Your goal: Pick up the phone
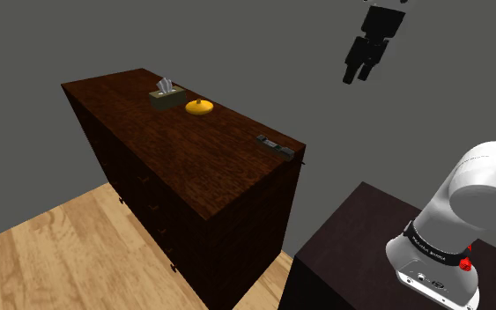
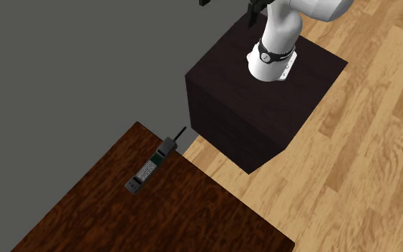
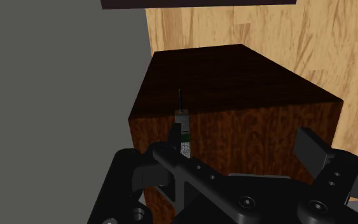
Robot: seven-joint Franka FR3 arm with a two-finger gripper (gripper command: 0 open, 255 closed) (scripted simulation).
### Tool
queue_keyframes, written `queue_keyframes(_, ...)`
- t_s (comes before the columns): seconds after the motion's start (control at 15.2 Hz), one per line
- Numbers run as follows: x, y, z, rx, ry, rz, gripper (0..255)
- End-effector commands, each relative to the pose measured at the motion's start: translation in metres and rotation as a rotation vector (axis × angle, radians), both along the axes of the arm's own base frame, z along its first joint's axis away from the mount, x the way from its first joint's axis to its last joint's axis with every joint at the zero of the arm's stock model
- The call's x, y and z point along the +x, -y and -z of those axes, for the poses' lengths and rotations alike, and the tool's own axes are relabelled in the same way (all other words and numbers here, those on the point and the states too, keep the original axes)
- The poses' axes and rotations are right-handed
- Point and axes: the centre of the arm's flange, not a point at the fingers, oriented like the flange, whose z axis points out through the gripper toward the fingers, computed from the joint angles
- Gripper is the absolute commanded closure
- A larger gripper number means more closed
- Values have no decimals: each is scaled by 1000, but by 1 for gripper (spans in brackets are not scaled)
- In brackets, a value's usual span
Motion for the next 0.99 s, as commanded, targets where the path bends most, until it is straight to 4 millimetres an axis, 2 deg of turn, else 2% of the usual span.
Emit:
queue_keyframes(0.0, 0, 0, 0, 0, 0, 0, 0)
queue_keyframes(0.92, 117, 4, 148, -49, -51, -50, 0)
